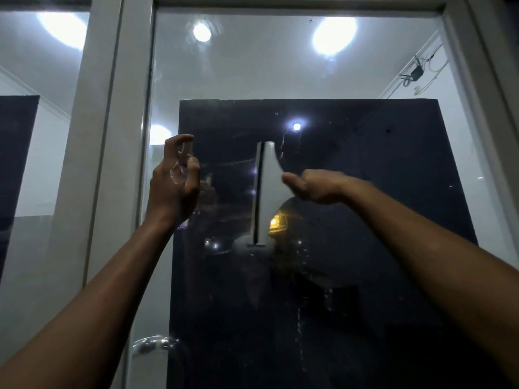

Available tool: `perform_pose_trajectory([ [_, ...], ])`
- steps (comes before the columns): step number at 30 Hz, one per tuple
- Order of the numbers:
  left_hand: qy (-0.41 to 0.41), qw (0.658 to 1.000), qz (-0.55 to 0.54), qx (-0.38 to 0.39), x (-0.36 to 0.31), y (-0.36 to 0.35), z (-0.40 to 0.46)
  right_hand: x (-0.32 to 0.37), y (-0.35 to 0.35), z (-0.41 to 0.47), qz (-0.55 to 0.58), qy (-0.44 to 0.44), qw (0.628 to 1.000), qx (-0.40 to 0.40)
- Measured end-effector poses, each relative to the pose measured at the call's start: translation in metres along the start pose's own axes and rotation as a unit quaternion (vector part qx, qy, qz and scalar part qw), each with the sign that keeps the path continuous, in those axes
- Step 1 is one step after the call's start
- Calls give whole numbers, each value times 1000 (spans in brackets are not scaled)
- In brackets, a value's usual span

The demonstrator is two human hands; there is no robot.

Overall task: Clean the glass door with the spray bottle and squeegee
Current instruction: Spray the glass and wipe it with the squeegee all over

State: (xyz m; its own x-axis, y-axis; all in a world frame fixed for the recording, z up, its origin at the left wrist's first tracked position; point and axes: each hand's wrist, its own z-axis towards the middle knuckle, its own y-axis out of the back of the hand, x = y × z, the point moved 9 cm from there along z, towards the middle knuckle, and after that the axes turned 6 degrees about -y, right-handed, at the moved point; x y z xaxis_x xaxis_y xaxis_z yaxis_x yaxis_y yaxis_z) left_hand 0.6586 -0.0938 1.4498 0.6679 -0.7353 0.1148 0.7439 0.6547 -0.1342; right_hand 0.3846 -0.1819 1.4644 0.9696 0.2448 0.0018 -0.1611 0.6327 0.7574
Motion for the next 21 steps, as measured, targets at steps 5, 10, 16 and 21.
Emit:
perform_pose_trajectory([
  [5,1,1000,-18,24,-5,-16,-3,-89,29,-30,-33,-112,992,-54],
  [10,-4,1000,-22,15,-12,-14,-4,-21,39,-31,-4,-44,993,-114],
  [16,-9,999,7,-35,-10,19,-3,80,32,3,262,-26,960,-93],
  [21,-8,999,25,-37,-1,42,-2,99,25,33,458,-81,882,-81],
])
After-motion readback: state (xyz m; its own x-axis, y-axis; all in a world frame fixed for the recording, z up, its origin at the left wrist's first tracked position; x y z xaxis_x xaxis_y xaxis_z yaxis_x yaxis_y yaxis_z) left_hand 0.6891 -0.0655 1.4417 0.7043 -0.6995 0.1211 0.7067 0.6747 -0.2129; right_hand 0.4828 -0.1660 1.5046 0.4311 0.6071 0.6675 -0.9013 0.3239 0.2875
